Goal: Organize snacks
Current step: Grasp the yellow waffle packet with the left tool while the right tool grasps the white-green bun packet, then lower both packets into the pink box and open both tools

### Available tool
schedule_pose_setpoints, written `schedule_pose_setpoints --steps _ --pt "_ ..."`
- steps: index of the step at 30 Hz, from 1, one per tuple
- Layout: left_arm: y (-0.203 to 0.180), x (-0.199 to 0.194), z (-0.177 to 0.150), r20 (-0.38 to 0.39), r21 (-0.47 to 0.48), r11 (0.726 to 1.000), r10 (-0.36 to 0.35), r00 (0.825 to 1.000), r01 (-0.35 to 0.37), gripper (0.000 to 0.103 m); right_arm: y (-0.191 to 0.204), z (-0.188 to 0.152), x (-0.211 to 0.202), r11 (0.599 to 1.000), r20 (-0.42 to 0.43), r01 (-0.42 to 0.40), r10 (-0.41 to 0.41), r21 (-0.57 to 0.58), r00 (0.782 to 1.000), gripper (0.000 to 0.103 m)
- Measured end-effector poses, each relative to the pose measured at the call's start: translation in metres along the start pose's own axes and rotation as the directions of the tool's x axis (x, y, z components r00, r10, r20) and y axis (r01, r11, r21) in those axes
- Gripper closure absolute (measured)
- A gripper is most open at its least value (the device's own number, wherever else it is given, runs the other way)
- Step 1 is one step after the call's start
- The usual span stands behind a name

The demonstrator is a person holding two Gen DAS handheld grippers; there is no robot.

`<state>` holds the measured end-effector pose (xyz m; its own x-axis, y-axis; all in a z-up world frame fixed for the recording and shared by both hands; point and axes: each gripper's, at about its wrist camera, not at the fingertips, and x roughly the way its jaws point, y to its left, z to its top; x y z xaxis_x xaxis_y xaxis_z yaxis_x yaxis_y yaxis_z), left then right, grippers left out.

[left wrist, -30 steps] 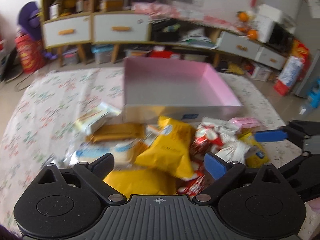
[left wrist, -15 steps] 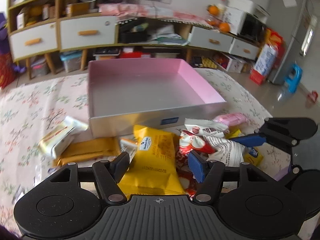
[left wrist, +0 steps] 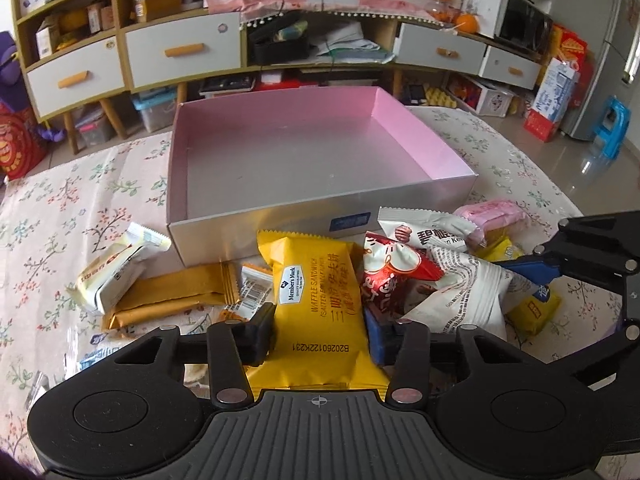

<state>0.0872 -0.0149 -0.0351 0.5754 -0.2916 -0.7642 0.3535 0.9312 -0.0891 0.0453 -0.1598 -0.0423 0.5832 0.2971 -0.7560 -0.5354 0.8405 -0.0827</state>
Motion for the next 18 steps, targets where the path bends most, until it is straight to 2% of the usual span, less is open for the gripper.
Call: schedule_pose_setpoints --steps 8,18 --pt "-0.001 -0.014 0.007 0.017 -0.052 0.999 0.004 1.0 -0.003 0.063 -0.006 0.002 -0.012 0.999 0.034 -0.005 0.004 0.034 0.999 0.05" --pt "0.0 -0.033 0.014 0.079 -0.091 0.996 0.018 0.997 -0.011 0.063 -0.016 0.009 -0.023 0.993 0.096 -0.002 -0.009 0.121 0.995 0.05"
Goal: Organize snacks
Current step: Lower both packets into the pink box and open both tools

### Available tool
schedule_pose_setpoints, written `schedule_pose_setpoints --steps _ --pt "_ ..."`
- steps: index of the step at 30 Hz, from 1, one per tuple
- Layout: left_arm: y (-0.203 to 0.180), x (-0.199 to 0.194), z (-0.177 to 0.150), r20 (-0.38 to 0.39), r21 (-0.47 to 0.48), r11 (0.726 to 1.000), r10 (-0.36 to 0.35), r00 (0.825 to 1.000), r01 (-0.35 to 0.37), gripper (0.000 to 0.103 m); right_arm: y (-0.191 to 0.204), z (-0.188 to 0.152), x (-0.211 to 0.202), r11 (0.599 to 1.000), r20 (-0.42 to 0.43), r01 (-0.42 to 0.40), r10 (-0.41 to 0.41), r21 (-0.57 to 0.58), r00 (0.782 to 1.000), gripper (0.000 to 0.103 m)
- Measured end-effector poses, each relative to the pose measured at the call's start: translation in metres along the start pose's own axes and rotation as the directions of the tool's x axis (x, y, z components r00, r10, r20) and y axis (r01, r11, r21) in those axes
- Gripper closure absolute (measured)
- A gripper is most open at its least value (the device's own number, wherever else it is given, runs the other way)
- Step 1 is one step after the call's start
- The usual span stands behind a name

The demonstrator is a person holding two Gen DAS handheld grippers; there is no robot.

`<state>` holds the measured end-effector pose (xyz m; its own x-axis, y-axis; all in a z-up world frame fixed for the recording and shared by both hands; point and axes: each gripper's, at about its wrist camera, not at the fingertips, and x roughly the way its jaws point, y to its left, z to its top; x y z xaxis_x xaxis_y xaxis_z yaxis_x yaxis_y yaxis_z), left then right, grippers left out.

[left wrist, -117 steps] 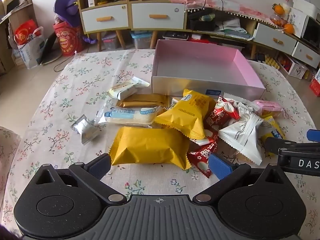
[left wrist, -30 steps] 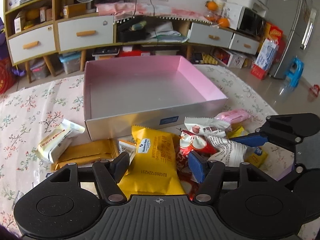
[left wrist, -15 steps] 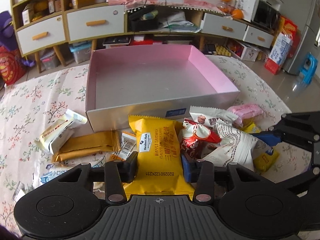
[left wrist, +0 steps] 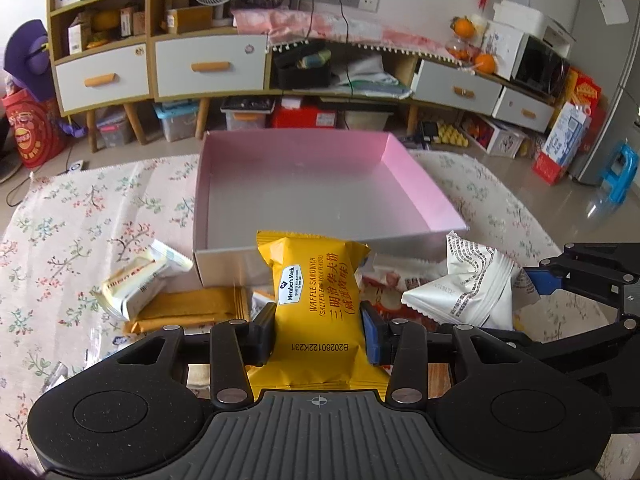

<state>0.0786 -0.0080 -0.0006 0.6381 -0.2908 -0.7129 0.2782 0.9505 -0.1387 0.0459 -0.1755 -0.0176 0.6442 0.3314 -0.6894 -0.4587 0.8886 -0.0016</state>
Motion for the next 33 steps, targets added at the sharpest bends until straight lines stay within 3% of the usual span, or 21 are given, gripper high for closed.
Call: schedule_pose_setpoints --steps 15,26,33 --pt "0.016 0.032 0.051 0.093 -0.009 0.997 0.079 0.993 -0.078 0.063 -0.05 0.028 0.025 0.967 0.041 0.031 -0.043 0.252 0.998 0.05" --pt "0.022 0.085 0.056 0.131 -0.004 0.99 0.138 0.982 -0.138 0.063 -0.066 0.037 0.064 0.96 0.05 0.043 -0.059 0.278 0.997 0.05" --pt "0.026 0.103 0.048 0.112 0.009 0.988 0.153 0.982 -0.155 0.063 -0.069 0.037 0.077 0.957 0.027 0.048 -0.058 0.287 0.998 0.05"
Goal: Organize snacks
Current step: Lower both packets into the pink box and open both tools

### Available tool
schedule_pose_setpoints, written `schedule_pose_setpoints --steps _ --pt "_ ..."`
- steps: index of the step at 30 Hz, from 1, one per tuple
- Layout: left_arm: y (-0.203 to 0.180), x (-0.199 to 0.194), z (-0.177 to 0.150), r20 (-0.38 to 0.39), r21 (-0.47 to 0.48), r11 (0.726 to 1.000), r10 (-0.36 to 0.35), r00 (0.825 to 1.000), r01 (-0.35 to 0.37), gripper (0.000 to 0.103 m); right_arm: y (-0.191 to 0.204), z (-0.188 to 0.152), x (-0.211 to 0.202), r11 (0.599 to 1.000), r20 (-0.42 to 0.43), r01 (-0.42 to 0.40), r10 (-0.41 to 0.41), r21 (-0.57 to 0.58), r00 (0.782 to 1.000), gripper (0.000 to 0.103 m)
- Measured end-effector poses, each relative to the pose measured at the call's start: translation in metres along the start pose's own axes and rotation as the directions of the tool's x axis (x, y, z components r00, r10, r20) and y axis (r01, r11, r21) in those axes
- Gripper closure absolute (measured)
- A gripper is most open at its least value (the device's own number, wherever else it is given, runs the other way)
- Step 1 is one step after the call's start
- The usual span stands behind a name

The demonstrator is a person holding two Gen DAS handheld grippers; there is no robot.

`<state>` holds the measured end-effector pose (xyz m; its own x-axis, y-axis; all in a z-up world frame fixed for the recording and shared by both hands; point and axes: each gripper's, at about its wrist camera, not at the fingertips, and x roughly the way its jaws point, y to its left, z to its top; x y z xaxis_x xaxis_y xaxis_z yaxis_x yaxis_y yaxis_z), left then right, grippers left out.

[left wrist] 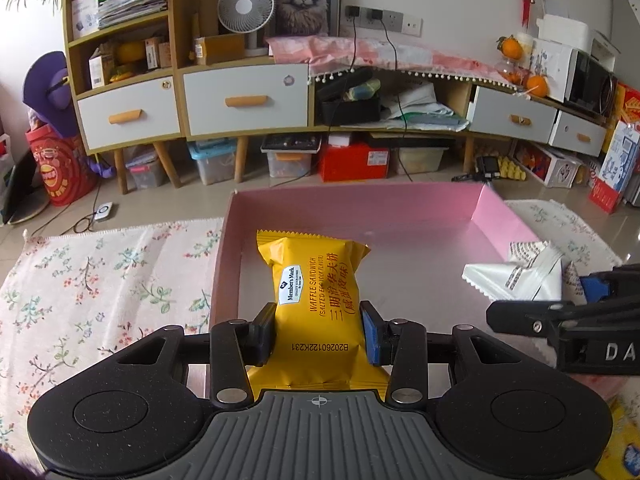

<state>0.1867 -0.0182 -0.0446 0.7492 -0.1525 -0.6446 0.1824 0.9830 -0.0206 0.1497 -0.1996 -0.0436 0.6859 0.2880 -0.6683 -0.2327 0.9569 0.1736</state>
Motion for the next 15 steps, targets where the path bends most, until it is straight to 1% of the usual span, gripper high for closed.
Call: schedule_pose_setpoints --steps 3,7,10,15 --pt "0.0015 0.0053 -0.0027 -0.019 -0.004 1.0 0.005 1.0 -0.005 0.063 -0.0001 0.0001 0.0028 1.0 -0.007 0.005 -0.005 -0.007 1.0 0.049" --pt "0.0007 0.0049 -0.0009 -0.015 0.008 1.0 0.004 1.0 -0.004 0.063 -0.0011 0.0007 0.0058 1.0 -0.008 0.019 -0.019 -0.015 1.0 0.049" --pt "0.0007 0.0059 -0.0007 -0.013 -0.001 1.0 0.005 1.0 -0.005 0.063 -0.0029 0.0011 0.0062 1.0 -0.007 0.024 -0.024 -0.001 1.0 0.049" --pt "0.0007 0.0047 -0.0004 0.016 -0.02 1.0 0.017 1.0 -0.017 0.063 -0.004 0.0024 0.0089 1.0 -0.003 0.03 -0.029 0.001 1.0 0.048"
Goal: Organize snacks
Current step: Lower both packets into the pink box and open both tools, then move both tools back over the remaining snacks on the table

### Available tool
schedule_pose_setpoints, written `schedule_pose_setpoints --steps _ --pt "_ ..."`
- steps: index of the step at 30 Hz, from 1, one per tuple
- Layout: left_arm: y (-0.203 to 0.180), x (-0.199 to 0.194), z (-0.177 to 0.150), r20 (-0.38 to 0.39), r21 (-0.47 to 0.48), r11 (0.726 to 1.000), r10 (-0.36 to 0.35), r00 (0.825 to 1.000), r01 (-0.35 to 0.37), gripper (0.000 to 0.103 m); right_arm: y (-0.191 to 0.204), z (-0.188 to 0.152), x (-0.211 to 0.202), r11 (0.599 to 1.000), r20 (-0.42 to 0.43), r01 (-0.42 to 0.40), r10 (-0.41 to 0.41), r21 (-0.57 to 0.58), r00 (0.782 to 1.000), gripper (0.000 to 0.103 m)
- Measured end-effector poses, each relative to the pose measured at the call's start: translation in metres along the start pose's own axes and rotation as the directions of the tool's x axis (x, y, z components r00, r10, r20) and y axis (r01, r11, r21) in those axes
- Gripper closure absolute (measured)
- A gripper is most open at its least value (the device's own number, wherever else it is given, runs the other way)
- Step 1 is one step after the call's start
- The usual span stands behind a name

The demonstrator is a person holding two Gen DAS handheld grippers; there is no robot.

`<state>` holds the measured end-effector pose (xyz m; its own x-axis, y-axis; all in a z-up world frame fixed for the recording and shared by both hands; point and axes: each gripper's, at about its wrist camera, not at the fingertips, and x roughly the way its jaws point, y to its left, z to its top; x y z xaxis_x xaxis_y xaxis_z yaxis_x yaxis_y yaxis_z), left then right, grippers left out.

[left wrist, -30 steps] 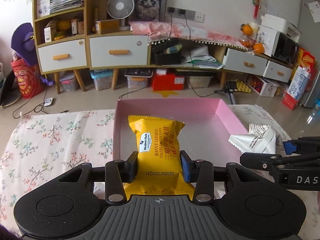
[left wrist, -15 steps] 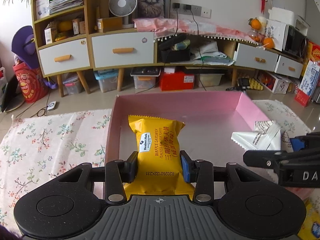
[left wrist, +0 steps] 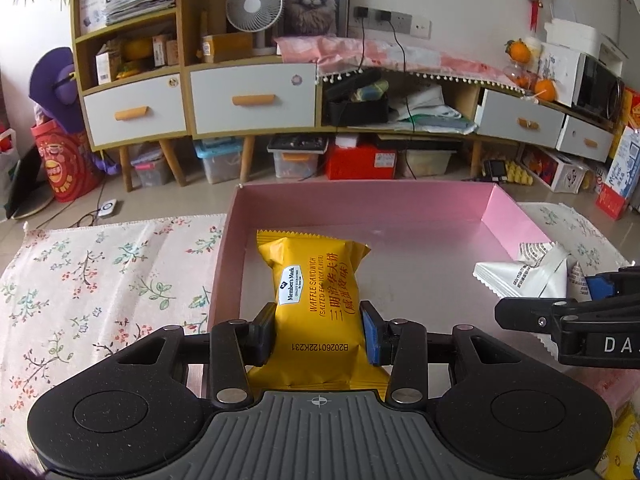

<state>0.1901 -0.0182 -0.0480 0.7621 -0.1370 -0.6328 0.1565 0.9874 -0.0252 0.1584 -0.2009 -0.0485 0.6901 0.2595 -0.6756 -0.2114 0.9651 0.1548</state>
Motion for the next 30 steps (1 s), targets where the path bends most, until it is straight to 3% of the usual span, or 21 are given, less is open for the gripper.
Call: schedule_pose_setpoints --steps 5,6,9,19,30 --pt "0.0 0.003 -0.001 -0.03 0.003 1.0 -0.029 0.999 0.03 0.059 -0.002 0.001 0.001 1.0 0.002 0.003 -0.003 0.002 1.0 0.044" --pt "-0.001 0.003 -0.001 -0.036 0.006 0.999 -0.033 0.999 0.033 0.054 -0.002 0.001 0.001 1.0 0.0 0.001 -0.001 0.003 1.0 0.038" --pt "-0.003 -0.003 0.0 -0.025 0.02 0.999 -0.033 0.999 0.033 0.038 -0.003 0.002 -0.002 1.0 0.004 0.005 -0.005 0.007 1.0 0.038" --pt "-0.011 -0.041 0.004 -0.027 0.046 0.999 -0.025 0.999 0.026 0.014 -0.004 0.001 -0.037 1.0 0.025 0.003 -0.004 0.028 1.0 0.022" --pt "-0.007 -0.094 -0.013 -0.063 0.071 0.997 0.023 0.998 -0.018 0.006 0.009 -0.011 -0.074 1.0 0.023 0.005 -0.005 -0.015 1.0 0.009"
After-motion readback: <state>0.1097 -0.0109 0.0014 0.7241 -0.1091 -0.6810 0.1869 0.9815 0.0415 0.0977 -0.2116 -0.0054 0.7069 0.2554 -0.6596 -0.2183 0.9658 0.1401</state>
